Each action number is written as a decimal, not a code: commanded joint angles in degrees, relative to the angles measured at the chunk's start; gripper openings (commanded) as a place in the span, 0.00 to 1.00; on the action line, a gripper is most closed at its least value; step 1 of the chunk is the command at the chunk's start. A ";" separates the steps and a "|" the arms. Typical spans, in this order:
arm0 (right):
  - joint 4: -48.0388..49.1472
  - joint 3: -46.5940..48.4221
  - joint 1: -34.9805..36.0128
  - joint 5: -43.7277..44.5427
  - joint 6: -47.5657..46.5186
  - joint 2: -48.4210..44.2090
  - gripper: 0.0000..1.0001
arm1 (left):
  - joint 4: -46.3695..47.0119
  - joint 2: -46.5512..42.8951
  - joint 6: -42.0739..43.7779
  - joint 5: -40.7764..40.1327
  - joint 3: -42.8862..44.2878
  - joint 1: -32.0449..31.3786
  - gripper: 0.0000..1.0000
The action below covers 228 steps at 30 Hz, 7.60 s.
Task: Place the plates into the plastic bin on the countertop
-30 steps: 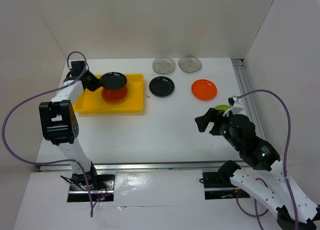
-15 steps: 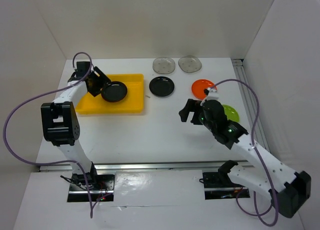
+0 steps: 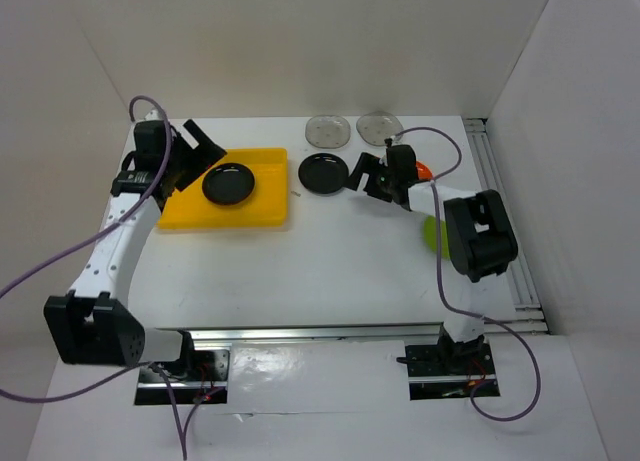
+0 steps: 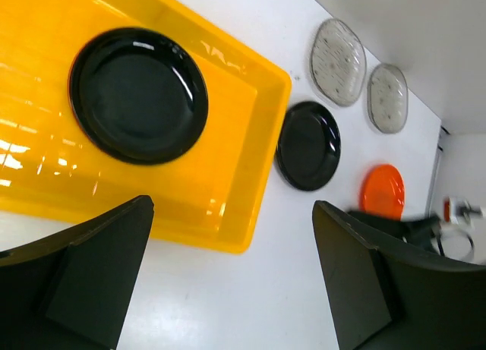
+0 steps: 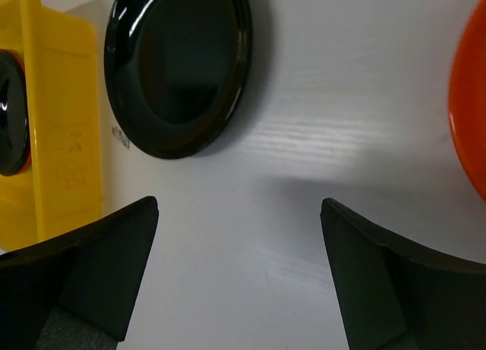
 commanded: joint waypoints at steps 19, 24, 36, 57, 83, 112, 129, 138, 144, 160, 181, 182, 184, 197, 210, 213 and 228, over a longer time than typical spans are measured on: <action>-0.61 21.72 -0.81 -6.52 1.67 26.78 0.19 | -4.18 -23.37 7.95 8.63 -16.57 -0.52 0.99; 1.32 17.24 -1.86 -8.19 2.81 22.31 0.00 | -2.07 -21.16 7.86 12.84 -19.29 -1.57 0.99; -1.41 -3.57 2.79 -1.30 1.58 -16.08 0.00 | 12.52 -11.68 4.79 15.33 -18.95 -16.94 0.99; 1.15 -11.24 3.32 -20.14 4.74 -28.06 0.00 | 29.22 2.22 1.18 13.39 -19.91 -24.51 0.23; 0.36 -27.25 -1.24 -7.92 1.23 -46.07 0.99 | 20.51 16.27 -4.80 10.39 -11.48 13.63 0.00; 4.31 3.43 -25.42 -2.04 -4.75 1.55 0.99 | 10.42 16.73 -3.13 16.54 -6.91 11.96 1.00; -0.52 5.90 -25.95 -5.09 -2.73 12.89 0.32 | -3.91 6.35 3.11 8.10 2.92 5.81 1.00; 14.03 -3.92 -25.43 -17.84 4.65 3.54 0.00 | -2.16 13.19 9.08 23.83 5.31 -4.44 1.00; 15.66 -11.07 -16.40 -17.25 2.38 -9.94 0.00 | 3.72 13.82 9.70 21.90 3.73 -17.11 1.00; 22.23 -17.40 -1.87 -19.79 11.32 -20.34 0.00 | 7.69 17.69 9.70 16.63 0.48 -21.87 0.80; -7.79 -20.11 3.93 16.74 3.52 -46.47 1.00 | 10.24 14.87 2.15 11.54 -1.90 0.70 0.00; -12.86 -20.99 3.93 18.25 2.91 -49.04 1.00 | 12.15 14.35 2.15 10.05 -2.59 1.67 0.00; -17.29 -21.87 3.93 21.59 1.84 -56.14 1.00 | 13.57 13.82 0.83 9.25 -4.09 4.74 0.00; -32.59 -41.03 0.86 37.77 25.21 -76.56 1.00 | 18.93 16.28 -2.95 10.21 -9.19 11.70 0.57; -33.76 -42.62 -2.48 46.48 39.55 -64.05 1.00 | 18.50 10.84 -4.18 12.15 -11.13 11.70 0.84; -24.98 -43.24 -6.08 44.30 35.78 -58.15 0.97 | 15.70 8.55 -3.66 12.15 -10.60 11.70 0.90; -7.64 -42.10 -18.74 33.75 26.11 -36.43 0.83 | 9.00 2.39 0.65 18.47 -5.15 10.56 0.99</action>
